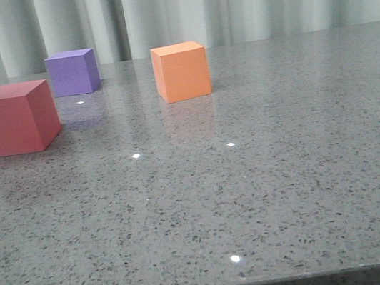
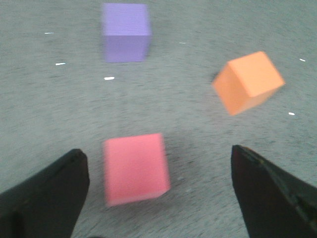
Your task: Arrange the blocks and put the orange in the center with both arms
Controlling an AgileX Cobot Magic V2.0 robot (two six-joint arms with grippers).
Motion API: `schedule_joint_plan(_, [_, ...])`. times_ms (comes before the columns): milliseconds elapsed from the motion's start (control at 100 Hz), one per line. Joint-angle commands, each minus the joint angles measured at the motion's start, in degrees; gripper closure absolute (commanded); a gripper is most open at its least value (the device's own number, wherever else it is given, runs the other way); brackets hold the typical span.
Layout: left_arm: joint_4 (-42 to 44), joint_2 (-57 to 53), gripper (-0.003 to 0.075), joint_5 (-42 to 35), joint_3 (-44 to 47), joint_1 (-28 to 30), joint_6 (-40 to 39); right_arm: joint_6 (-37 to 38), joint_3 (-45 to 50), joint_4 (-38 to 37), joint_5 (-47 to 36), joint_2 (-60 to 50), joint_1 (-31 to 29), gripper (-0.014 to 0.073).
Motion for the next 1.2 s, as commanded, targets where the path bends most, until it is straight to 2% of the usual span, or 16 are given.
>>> schedule_joint_plan(0, [4.02, 4.59, 0.0169, -4.10, -6.92, -5.49, -5.43, -0.40, -1.49, -0.89, -4.87, 0.21, -0.46, 0.0662])
schedule_joint_plan(160, [12.73, 15.65, 0.0169, -3.75, -17.51, -12.10, -14.20, -0.40, -1.49, -0.89, -4.87, 0.21, -0.46, 0.0662])
schedule_joint_plan(330, [13.39, 26.10, 0.0169, -2.65, -28.96, -15.89, -17.57, -0.40, -1.49, -0.89, -4.87, 0.21, -0.46, 0.0662])
schedule_joint_plan(520, [14.98, 34.31, 0.0169, 0.38, -38.38, -16.89, -21.83, -0.40, -1.49, -0.89, -4.87, 0.21, -0.46, 0.0662])
schedule_joint_plan(650, [17.85, 37.16, 0.0169, 0.89, -40.08, -16.89, -26.40, -0.40, -1.49, -0.89, -4.93, 0.21, -0.46, 0.0662])
schedule_joint_plan(1190, [18.62, 42.93, 0.0169, 0.36, -40.08, -16.89, -28.28, -0.40, -1.49, -0.89, -4.93, 0.21, -0.46, 0.0662])
